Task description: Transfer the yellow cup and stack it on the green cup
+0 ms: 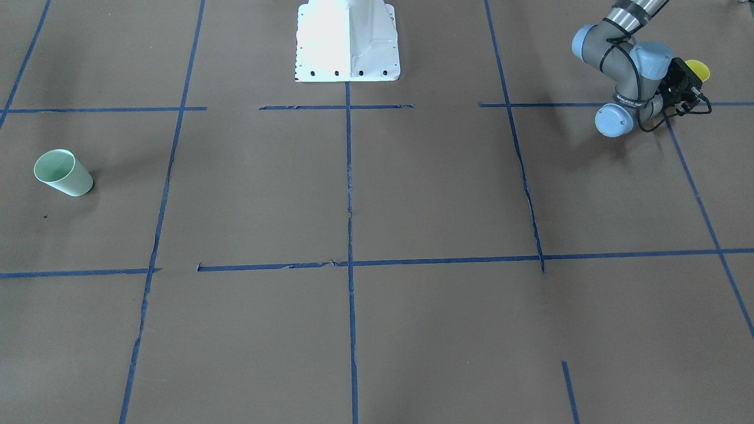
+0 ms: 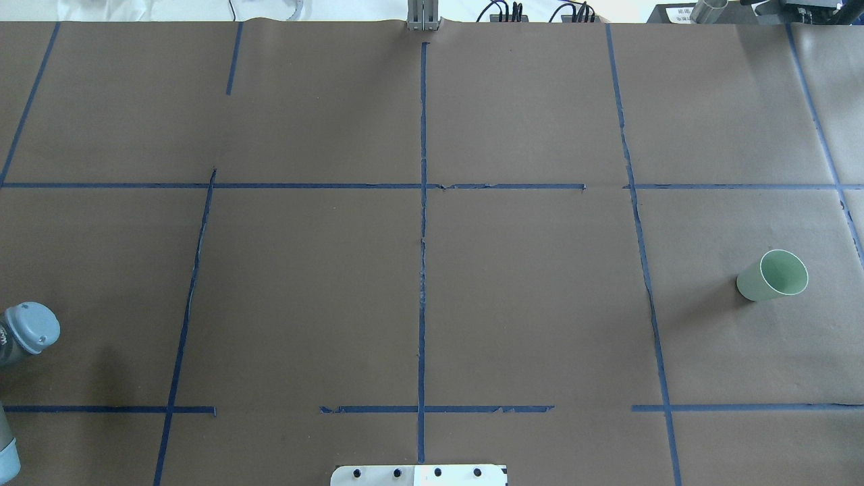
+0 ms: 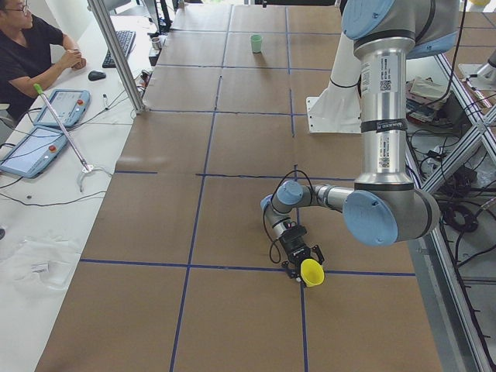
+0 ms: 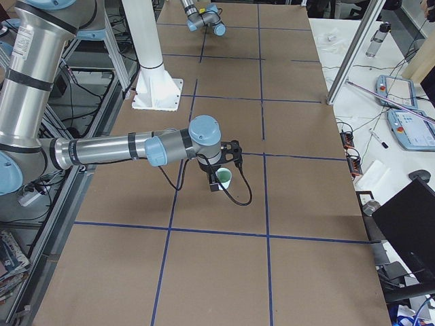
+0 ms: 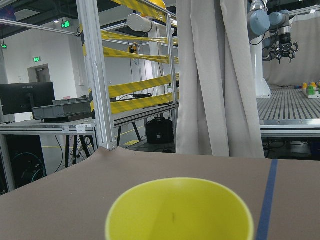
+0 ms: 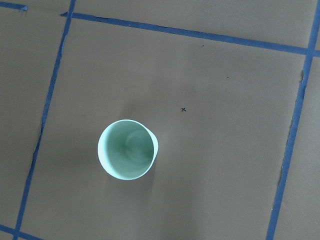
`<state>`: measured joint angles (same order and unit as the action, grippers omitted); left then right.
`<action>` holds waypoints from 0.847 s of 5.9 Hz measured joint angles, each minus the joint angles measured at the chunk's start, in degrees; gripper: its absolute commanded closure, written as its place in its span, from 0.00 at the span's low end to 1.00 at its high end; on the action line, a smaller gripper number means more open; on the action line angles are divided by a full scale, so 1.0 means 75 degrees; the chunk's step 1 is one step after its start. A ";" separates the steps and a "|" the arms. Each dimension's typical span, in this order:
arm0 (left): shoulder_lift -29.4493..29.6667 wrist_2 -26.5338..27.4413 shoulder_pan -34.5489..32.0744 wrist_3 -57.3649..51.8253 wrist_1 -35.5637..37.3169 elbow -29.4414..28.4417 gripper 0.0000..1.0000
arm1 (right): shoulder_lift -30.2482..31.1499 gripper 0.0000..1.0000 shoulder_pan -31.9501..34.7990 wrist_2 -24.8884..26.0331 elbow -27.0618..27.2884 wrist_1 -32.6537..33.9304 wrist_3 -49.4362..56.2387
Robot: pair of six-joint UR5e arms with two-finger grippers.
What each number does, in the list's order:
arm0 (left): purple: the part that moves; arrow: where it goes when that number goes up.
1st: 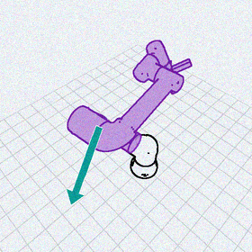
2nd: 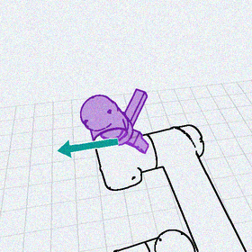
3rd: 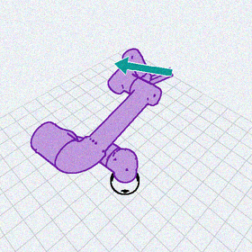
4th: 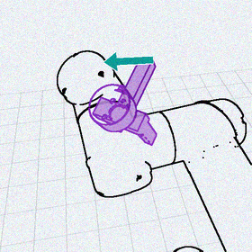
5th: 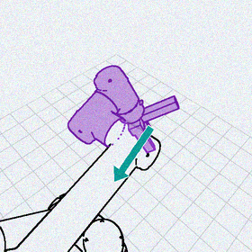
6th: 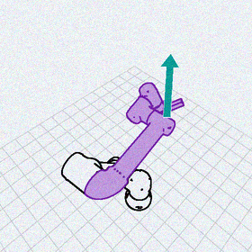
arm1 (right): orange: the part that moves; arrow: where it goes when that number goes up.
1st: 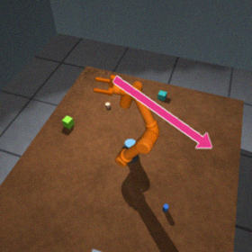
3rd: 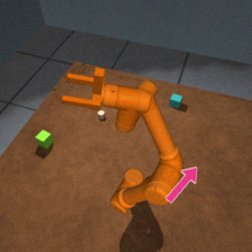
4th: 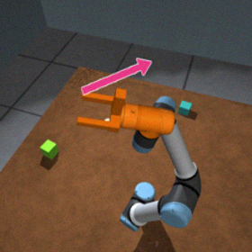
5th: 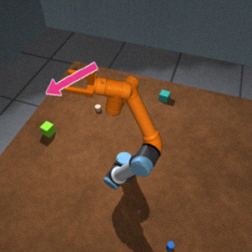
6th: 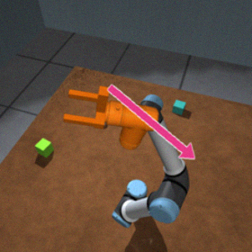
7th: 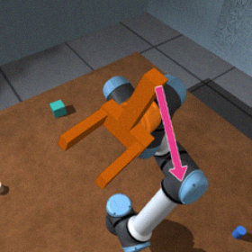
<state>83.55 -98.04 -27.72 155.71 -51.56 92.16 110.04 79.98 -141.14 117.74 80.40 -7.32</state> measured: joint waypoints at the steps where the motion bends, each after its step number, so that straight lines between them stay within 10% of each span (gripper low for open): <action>1: -0.0004 0.0667 -0.0009 0.0033 0.0055 0.0229 0.75 | -0.0003 0.00 0.0000 -0.0037 0.0001 0.0006 -0.0005; 5: 0.0161 0.3444 -0.0011 0.0002 0.0036 0.0643 0.91 | -0.0004 0.00 0.0000 -0.0067 -0.0018 0.0049 -0.0017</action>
<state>84.76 -72.21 -27.80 155.72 -51.29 96.99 110.01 79.98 -141.64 117.60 80.76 -7.45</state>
